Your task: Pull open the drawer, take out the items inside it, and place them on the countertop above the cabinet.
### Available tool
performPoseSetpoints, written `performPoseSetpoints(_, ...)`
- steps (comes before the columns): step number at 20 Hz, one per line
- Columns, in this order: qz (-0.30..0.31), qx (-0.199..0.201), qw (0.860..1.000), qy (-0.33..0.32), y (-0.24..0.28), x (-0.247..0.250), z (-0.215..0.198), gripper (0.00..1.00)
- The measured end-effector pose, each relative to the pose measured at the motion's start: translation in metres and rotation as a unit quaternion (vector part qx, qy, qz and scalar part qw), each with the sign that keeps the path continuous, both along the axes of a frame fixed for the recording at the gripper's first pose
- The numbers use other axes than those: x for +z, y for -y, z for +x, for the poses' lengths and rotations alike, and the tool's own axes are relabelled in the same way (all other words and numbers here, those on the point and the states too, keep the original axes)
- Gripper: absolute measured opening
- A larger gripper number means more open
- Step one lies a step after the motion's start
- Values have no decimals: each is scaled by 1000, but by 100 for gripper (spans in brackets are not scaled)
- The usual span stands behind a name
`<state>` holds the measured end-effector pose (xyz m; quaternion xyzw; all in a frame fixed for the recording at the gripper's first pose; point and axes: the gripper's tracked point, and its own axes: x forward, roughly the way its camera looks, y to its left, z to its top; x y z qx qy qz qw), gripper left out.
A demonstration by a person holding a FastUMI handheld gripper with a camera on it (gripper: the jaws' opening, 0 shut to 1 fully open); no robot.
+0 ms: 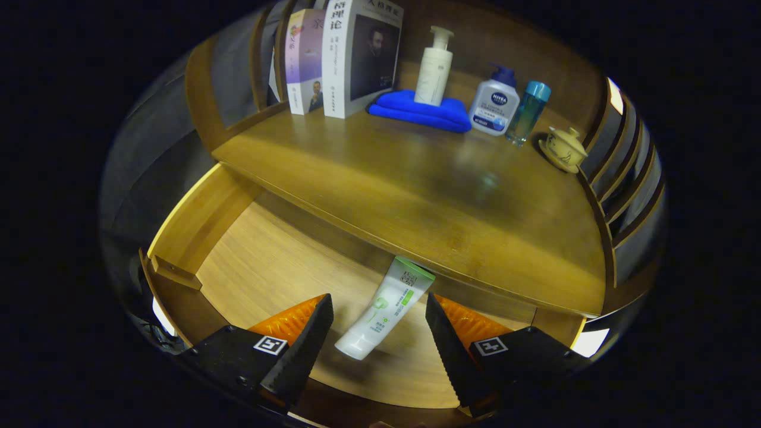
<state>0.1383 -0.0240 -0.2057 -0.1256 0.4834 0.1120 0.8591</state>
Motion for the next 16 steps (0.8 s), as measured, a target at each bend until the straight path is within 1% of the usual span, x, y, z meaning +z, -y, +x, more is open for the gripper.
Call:
performPoseSetpoints(2,-10,-6,1000,-18,4,-11,-2,98)
performPoseSetpoints(7,2,-26,997,-77,3,-38,-2,98)
performPoseSetpoints(11,-8,-28,994,-106,5,-56,-2,97)
performPoseSetpoints(13,-16,-24,993,-110,6,-59,-1,79)
performPoseSetpoints(14,-2,-24,993,-118,-1,-61,-4,70)
performPoseSetpoints(15,3,-25,991,-133,-4,-66,-8,61)
performPoseSetpoints(16,1,-19,991,-132,-4,-63,-8,52)
